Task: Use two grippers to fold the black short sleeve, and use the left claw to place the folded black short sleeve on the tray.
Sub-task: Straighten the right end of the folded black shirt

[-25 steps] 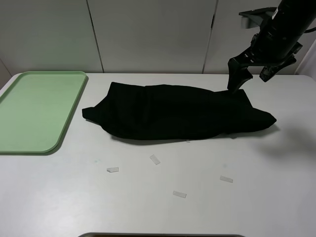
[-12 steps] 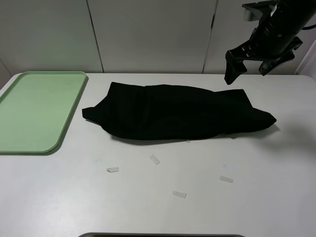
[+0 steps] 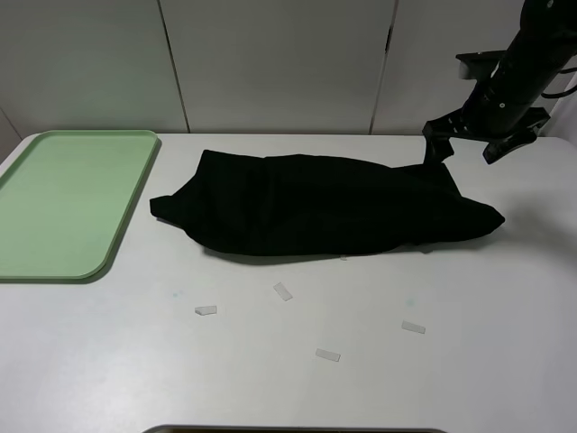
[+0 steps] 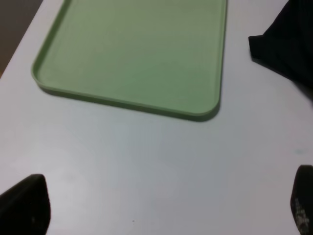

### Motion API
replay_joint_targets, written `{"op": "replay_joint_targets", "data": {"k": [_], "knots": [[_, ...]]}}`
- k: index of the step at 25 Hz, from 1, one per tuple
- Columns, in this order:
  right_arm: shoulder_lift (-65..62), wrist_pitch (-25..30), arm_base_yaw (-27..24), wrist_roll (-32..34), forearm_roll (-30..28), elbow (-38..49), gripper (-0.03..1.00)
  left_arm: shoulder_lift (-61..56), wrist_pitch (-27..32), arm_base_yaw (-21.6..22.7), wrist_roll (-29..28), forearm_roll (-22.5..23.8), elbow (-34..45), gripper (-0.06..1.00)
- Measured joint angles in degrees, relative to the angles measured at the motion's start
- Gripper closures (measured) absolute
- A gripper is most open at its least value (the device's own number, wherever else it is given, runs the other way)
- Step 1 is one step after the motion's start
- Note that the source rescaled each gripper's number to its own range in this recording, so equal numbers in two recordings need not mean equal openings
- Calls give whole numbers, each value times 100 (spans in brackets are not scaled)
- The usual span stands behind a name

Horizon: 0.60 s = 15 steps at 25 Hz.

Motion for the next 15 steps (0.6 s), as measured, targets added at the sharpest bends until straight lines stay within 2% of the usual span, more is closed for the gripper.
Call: {"op": "replay_joint_targets", "data": {"k": [5,15], "knots": [[522,27,-205,-64,-43,-470,-3,0,0,0,0,178,0,-4],[1559,268,-212,-241,-181,-1234,-3,0,0,0,5,382,0,-4]]}}
